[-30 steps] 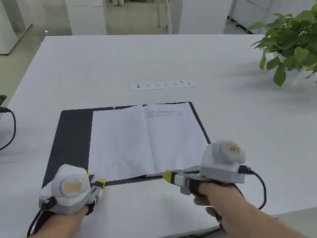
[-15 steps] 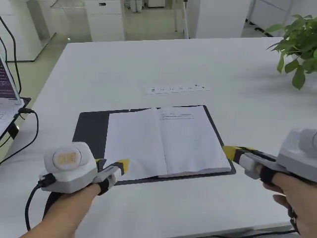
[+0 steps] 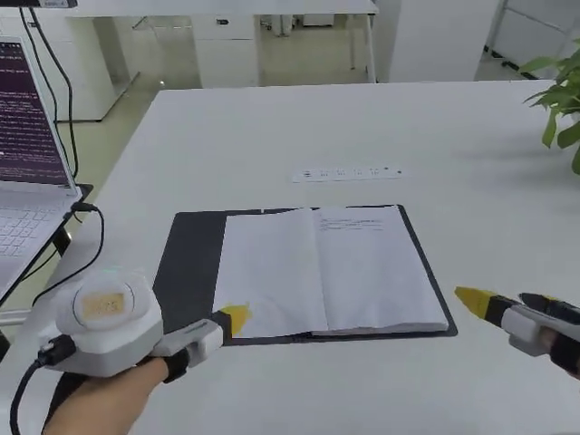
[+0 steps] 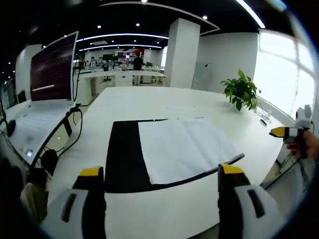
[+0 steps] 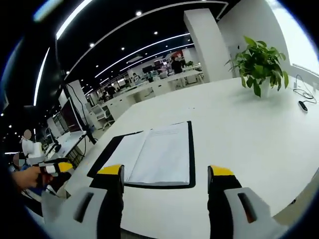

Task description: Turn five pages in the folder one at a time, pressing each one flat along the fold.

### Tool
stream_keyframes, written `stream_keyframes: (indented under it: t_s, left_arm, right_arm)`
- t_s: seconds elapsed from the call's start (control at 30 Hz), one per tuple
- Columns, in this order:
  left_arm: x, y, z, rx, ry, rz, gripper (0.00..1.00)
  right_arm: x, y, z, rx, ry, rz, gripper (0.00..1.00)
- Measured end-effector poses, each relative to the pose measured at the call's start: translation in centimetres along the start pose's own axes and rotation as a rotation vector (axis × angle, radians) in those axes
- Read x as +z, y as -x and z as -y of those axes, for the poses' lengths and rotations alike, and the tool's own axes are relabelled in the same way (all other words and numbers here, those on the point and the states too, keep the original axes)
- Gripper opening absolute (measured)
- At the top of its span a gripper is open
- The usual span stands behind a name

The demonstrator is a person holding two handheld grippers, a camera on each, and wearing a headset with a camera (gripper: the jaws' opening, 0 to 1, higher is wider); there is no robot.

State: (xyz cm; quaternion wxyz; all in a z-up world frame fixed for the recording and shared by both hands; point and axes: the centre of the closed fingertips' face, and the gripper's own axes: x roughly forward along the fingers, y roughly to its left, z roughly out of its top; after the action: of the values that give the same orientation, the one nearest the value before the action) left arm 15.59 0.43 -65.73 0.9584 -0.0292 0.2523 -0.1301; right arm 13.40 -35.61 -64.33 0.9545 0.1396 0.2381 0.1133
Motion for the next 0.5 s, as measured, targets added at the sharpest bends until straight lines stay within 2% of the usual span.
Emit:
stream_keyframes:
  t_s: [0.03, 0.13, 0.23, 0.33, 0.4, 0.43, 0.5]
  left_arm:
    - [0.0, 0.3, 0.0, 0.002, -0.01, 0.002, 0.99]
    - [-0.3, 1.3, 0.0, -0.002, -0.013, 0.0, 0.99]
    - [-1.0, 2.0, -0.1, -0.005, -0.034, -0.019, 0.99]
    - [-1.2, 2.4, -0.2, -0.003, -0.056, -0.012, 0.99]
    - [-1.2, 2.6, -0.3, -0.002, -0.055, -0.007, 0.99]
    - [-1.3, 2.7, -0.4, 0.002, -0.052, -0.006, 0.99]
    - [-1.4, 2.8, -0.5, 0.005, -0.05, -0.004, 0.99]
  right_arm:
    - [-0.1, 0.0, 0.0, 0.002, 0.006, 0.005, 0.72]
    - [-0.5, 0.1, -0.3, 0.013, 0.024, 0.002, 0.84]
    - [-1.0, 0.2, -1.0, 0.038, 0.083, -0.013, 0.85]
    - [-0.5, 0.0, -1.4, 0.048, 0.152, 0.028, 0.85]
    - [-0.6, 0.0, -1.6, 0.055, 0.152, 0.035, 0.9]
    - [-0.5, -0.1, -1.9, 0.062, 0.149, 0.043, 0.95]
    - [-0.2, -0.3, -2.0, 0.072, 0.187, 0.061, 1.0]
